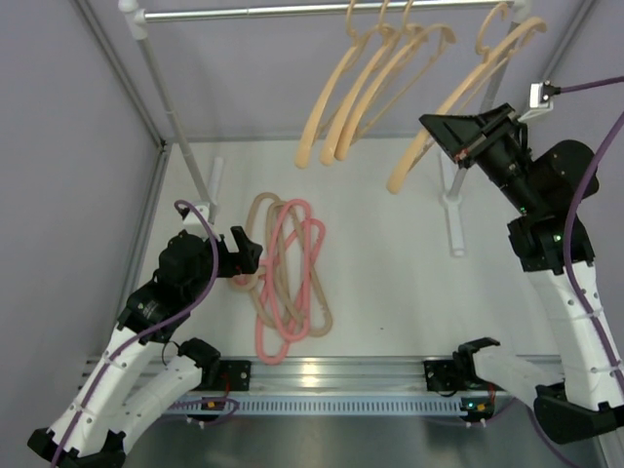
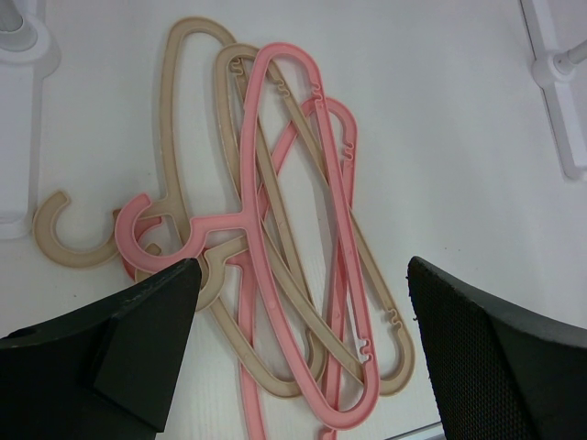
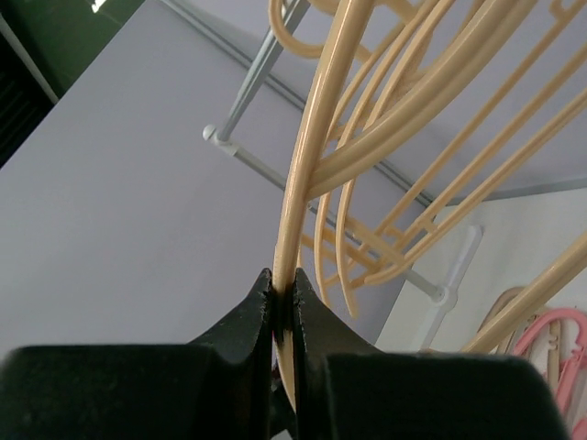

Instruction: Organize the hangers

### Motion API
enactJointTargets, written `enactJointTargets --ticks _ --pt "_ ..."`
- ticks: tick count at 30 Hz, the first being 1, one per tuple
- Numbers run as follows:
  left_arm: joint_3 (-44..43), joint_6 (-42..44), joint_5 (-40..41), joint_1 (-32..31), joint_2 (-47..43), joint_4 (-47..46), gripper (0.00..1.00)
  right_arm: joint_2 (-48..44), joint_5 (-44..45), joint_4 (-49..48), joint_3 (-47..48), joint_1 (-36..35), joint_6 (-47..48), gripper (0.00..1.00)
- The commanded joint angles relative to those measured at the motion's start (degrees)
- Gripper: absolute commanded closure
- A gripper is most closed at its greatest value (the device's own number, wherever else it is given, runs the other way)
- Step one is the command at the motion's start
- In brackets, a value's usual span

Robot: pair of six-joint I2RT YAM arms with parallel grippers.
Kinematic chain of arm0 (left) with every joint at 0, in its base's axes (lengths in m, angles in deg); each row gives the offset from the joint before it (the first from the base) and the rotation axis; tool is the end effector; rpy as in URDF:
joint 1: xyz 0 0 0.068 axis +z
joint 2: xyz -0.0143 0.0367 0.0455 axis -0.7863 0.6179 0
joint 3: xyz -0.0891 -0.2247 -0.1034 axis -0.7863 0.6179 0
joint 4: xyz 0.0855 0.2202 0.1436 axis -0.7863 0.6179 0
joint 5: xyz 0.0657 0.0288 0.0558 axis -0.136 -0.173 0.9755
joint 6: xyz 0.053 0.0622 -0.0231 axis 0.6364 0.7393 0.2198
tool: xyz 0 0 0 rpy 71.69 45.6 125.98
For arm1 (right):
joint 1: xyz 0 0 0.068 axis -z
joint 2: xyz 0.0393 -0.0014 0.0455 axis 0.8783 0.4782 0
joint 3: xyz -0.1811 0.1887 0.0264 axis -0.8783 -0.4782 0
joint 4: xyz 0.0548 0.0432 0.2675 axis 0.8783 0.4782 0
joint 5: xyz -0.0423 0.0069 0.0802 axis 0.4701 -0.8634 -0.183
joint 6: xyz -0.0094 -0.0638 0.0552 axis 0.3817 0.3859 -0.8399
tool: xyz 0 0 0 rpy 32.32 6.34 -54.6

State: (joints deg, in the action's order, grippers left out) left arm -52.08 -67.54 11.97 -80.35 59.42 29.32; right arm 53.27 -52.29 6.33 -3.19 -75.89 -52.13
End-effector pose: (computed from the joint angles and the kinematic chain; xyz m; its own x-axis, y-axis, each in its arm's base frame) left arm 0.1733 -0.0800 0.3141 -0.4670 -0.2241 -0.8554 0.1546 0.9318 -0.3285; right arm 0.2300 0.0868 0.5303 -0.3513 0.7453 -0.5667 -0.5225 0.3461 0.7792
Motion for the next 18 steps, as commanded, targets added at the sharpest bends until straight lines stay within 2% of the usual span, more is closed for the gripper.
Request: enactJointTargets --ticks 1,7,11,18 --pt "0.16 0.23 0.02 -0.05 -0.13 -1.03 0.02 -3.69 -1.26 -4.59 -3.67 -3.46 0.15 1.00" --pt "0.24 0.23 0.19 -0.14 -0.04 -1.03 0.02 -7.12 -0.12 -4.06 -7.72 -8.83 1.21 1.00" --pt "0.24 0.14 0.19 -0.05 0.13 -1.03 0.02 -8.27 -0.39 -4.85 -8.61 -9.27 0.59 1.00" --pt "0.15 0.14 0.28 -0.05 0.13 -1.03 0.02 -1.33 -6.27 -10.57 -4.58 -9.10 -3.01 1.00"
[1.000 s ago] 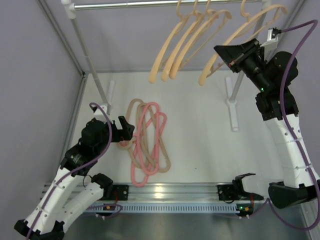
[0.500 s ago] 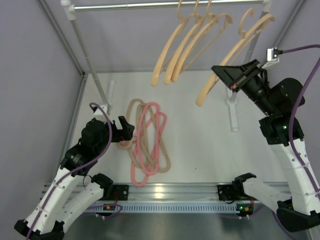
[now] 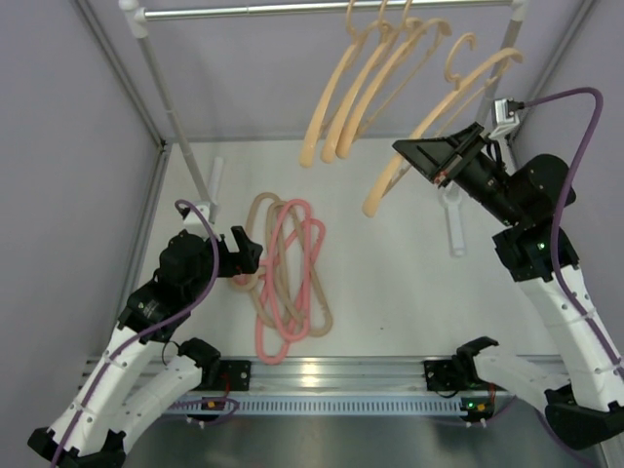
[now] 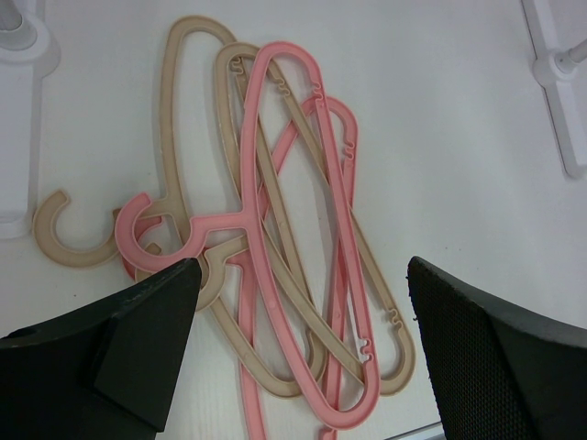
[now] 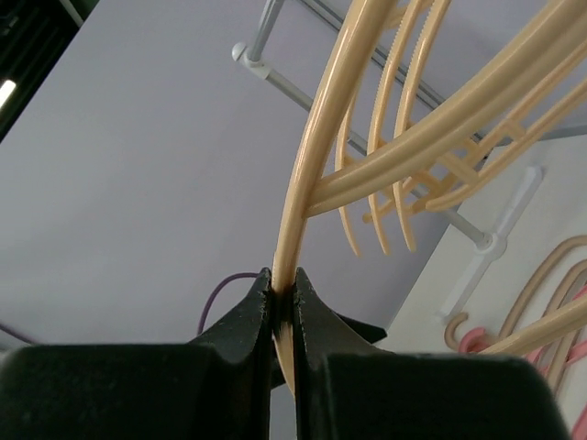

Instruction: Organize the hangers

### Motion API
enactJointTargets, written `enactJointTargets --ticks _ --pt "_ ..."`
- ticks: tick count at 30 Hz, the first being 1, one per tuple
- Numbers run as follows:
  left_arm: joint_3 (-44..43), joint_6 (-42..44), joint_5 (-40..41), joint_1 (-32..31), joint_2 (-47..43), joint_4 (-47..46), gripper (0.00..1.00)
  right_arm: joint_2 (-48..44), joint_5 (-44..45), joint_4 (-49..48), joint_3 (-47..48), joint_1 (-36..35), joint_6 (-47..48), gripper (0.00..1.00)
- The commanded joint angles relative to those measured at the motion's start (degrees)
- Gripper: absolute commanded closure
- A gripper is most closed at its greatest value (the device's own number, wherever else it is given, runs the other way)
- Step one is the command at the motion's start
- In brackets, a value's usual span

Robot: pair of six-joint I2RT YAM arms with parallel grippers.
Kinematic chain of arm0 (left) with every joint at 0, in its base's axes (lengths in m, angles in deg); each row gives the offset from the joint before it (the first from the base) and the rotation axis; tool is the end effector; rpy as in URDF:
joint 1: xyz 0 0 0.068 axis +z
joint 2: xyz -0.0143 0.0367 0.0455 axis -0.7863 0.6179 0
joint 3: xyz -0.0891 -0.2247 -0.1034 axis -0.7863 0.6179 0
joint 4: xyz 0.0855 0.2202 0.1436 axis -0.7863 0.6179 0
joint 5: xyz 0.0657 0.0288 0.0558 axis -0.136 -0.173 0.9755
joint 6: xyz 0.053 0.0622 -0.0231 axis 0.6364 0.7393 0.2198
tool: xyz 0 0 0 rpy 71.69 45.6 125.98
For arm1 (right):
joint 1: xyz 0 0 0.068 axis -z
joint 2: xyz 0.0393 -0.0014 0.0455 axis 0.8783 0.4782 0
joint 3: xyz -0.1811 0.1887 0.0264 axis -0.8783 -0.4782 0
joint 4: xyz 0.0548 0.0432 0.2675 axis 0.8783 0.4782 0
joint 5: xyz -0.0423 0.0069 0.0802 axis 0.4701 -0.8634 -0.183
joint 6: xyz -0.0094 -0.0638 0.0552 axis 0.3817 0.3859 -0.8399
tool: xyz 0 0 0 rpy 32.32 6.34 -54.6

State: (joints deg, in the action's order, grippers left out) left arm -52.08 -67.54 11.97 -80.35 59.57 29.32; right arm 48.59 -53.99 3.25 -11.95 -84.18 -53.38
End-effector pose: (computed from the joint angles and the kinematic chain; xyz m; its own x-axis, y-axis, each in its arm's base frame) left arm 0.1737 -0.0803 0.3136 -0.4689 -0.2230 -0.8546 0.1538 0.9322 -0.3277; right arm 0.2080 0.1183 0.5005 -0.4939 0.6709 -0.5531 -0.5538 0.2477 0.7950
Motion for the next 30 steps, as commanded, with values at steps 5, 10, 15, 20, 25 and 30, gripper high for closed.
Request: enactJointTargets --ticks 5,10,15,20,25,30 --pt "0.15 0.23 0.37 -0.05 -0.11 -1.03 0.02 9.85 -8.61 -11.26 7.63 -0.20 -5.01 1.00" --pt "0.15 0.23 0.37 -0.05 -0.37 -1.03 0.02 11.88 -10.28 -11.35 11.13 1.20 -5.54 1.00" --pt "0.07 0.32 0.19 -0.14 -0.46 -1.03 0.02 13.55 -11.94 -11.27 13.34 1.74 -6.07 1.00" --pt "0.15 0.32 0.28 -0.14 -0.72 -1.03 0.02 14.61 -14.76 -17.04 12.56 1.74 -10.28 1.00" --pt "0.24 0.23 0.28 -0.14 -0.64 -1.03 0.02 12.41 -14.68 -17.33 10.27 1.65 -10.82 1.00" --pt "0.15 0.23 0.11 -0.14 -0.55 -0.94 0.02 10.65 -13.37 -16.46 8.95 -1.33 -10.30 1.00"
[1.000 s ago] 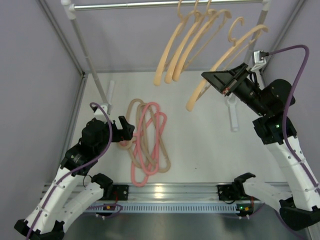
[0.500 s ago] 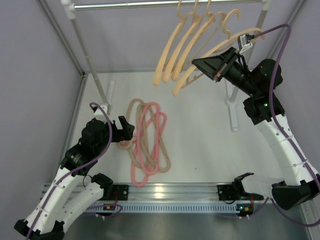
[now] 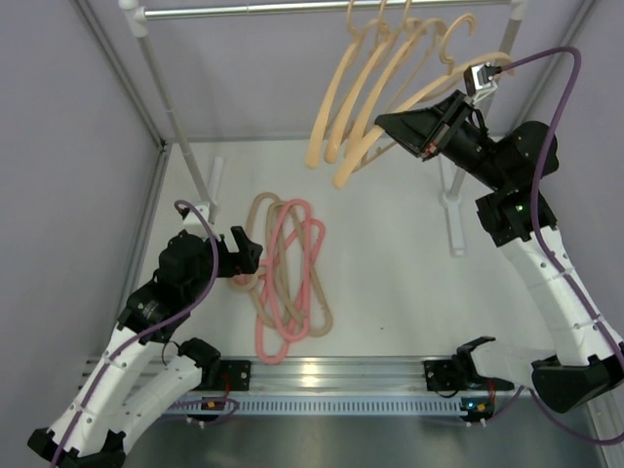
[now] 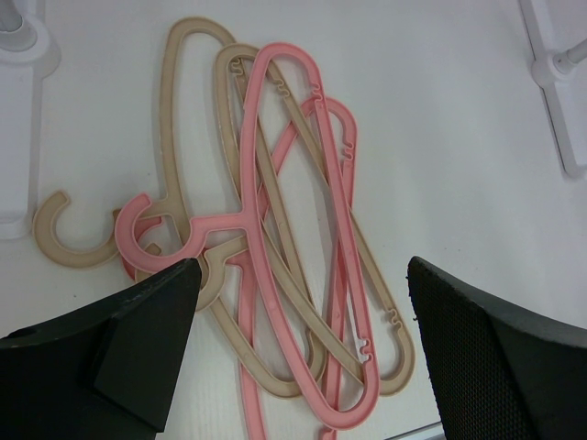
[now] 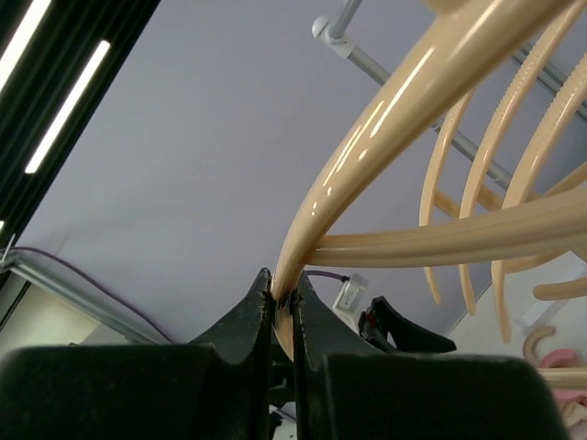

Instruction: Organize the hangers

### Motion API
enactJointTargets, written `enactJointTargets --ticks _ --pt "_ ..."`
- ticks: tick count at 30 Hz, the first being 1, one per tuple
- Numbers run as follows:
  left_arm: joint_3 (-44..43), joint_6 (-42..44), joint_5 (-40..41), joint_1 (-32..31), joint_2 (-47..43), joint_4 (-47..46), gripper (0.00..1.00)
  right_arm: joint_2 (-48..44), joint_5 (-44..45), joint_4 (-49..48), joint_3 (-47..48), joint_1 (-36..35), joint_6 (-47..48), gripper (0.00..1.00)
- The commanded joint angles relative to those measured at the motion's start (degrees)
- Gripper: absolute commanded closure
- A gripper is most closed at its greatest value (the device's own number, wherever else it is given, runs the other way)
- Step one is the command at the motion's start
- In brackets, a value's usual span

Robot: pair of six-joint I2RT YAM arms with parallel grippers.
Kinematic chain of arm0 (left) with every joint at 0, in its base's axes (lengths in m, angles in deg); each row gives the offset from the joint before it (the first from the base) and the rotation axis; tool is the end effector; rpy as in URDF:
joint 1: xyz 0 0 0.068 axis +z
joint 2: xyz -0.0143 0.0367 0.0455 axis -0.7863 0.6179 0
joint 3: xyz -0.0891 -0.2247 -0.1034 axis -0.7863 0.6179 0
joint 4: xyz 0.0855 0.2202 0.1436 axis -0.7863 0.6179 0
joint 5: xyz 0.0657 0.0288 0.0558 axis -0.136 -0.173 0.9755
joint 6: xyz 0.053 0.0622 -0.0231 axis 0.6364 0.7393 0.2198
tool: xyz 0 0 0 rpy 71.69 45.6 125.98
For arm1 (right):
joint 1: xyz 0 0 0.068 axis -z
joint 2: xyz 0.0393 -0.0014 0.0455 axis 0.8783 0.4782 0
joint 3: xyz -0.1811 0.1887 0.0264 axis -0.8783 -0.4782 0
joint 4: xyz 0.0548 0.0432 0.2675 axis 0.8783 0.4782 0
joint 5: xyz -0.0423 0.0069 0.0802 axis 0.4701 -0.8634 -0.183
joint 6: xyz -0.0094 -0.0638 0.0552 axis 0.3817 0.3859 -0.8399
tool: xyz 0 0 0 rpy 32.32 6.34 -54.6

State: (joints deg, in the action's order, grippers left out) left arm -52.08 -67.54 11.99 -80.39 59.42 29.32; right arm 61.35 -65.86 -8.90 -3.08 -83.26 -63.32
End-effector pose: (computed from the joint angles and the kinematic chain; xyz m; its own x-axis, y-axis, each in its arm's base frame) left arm 0.1732 -0.0801 0.3141 -0.4670 -0.2238 -0.8555 0.1550 0.9317 -0.3284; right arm 0.2463 0.1442 0.5285 -0.6249 0.5902 -0.5111 -0.6093 0.0408 0.7919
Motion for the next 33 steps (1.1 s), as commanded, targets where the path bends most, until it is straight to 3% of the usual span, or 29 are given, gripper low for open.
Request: enactJointTargets --ticks 1,10,20,26,33 --pt "0.15 0.32 0.17 -0.10 -0.39 -1.03 0.02 -2.20 -1.49 -4.30 -0.01 -2.95 -0.26 1.00" --pt "0.24 0.14 0.43 -0.10 -0.57 -0.94 0.02 -1.94 -5.00 -9.57 -0.11 -5.33 -5.35 1.00" --pt "0.24 0.05 0.96 -0.01 -1.80 -1.03 0.02 4.82 -9.66 -5.97 9.90 -4.28 -5.09 1.00" --pt "0.24 0.14 0.70 -0.10 -1.71 -1.03 0.02 10.10 -12.91 -6.67 14.04 -2.00 -7.54 1.00" --pt "0.24 0.14 0.70 -0.10 -1.89 -0.94 0.02 12.03 -17.92 -13.60 13.87 7.30 -16.24 1.00"
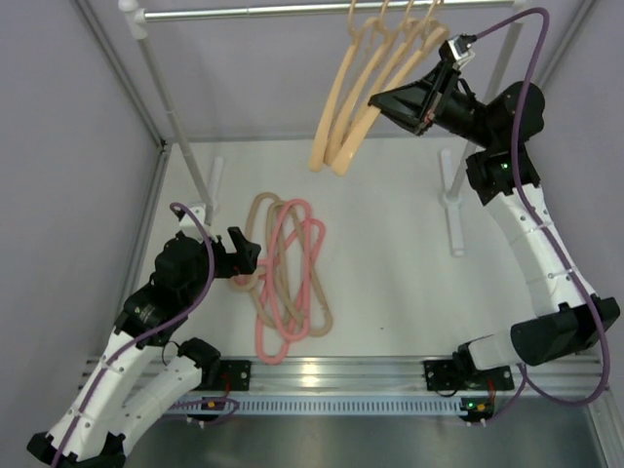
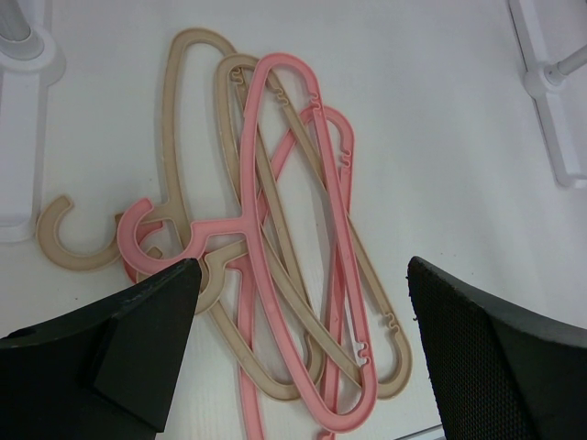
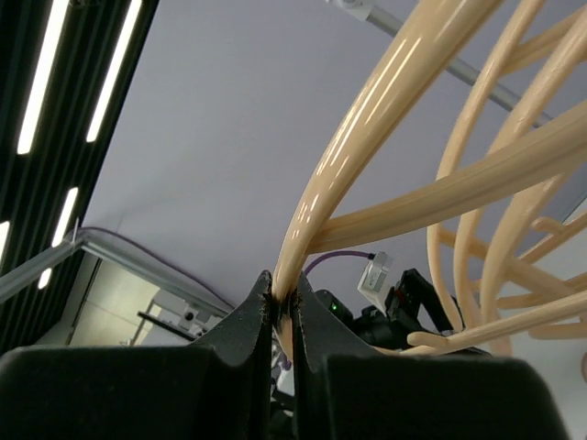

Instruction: Organize the hangers

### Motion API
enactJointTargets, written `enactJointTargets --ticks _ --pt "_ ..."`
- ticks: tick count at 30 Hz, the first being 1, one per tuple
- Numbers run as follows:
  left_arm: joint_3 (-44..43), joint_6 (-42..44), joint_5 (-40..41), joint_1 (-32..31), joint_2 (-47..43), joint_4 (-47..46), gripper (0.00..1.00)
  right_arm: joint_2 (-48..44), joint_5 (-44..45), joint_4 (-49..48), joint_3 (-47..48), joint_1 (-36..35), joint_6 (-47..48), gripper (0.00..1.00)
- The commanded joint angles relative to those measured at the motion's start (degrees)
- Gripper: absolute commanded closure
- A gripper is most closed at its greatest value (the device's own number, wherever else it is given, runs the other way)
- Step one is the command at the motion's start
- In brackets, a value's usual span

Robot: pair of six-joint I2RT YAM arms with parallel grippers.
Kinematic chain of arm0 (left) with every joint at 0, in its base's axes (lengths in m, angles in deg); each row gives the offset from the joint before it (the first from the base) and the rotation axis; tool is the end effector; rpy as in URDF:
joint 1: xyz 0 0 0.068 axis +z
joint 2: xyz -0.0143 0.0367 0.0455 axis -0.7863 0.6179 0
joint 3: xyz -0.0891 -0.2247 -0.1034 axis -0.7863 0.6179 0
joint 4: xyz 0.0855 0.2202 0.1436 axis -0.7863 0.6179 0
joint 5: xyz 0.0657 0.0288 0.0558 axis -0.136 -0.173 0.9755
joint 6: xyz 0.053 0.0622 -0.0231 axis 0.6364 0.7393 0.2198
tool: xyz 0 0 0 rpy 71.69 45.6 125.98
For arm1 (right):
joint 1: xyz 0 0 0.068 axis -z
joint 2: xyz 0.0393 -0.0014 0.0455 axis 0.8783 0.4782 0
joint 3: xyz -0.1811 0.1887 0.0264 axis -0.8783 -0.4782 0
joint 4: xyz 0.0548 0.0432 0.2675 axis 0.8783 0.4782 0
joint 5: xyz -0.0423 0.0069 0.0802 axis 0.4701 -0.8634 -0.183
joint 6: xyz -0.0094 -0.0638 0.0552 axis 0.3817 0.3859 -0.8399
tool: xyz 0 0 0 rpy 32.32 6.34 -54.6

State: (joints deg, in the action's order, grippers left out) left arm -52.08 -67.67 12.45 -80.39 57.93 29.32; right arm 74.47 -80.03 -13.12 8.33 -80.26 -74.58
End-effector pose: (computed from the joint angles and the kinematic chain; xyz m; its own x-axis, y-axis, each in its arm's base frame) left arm 0.1688 -0.0770 0.3185 -0.4447 -0.2376 -0.8636 0.1552 0.9292 -0.3355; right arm 0.2925 0.1589 0.5374 -0.7878 0.4227 -0.4479 -0.5281 -0.0895 0.8444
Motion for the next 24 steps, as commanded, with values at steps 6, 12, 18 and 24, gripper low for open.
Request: enactJointTargets --ticks 6,12,18,24 --pt "0.24 0.27 0.15 -0.10 -0.05 -1.03 0.02 -0.73 -7.10 -13.17 2.02 9.86 -10.18 1.00" --pt "0.24 0.27 0.33 -0.01 0.30 -1.03 0.02 2.43 -9.65 -15.71 3.61 12.15 -12.37 1.00" --pt "0.33 0.27 0.50 -0.10 0.48 -0.94 0.02 5.33 -10.44 -19.41 4.48 13.73 -15.80 1.00" --pt "0.33 0.27 0.59 -0.01 0.74 -1.03 0.02 8.14 -11.14 -19.15 7.12 14.17 -16.33 1.00"
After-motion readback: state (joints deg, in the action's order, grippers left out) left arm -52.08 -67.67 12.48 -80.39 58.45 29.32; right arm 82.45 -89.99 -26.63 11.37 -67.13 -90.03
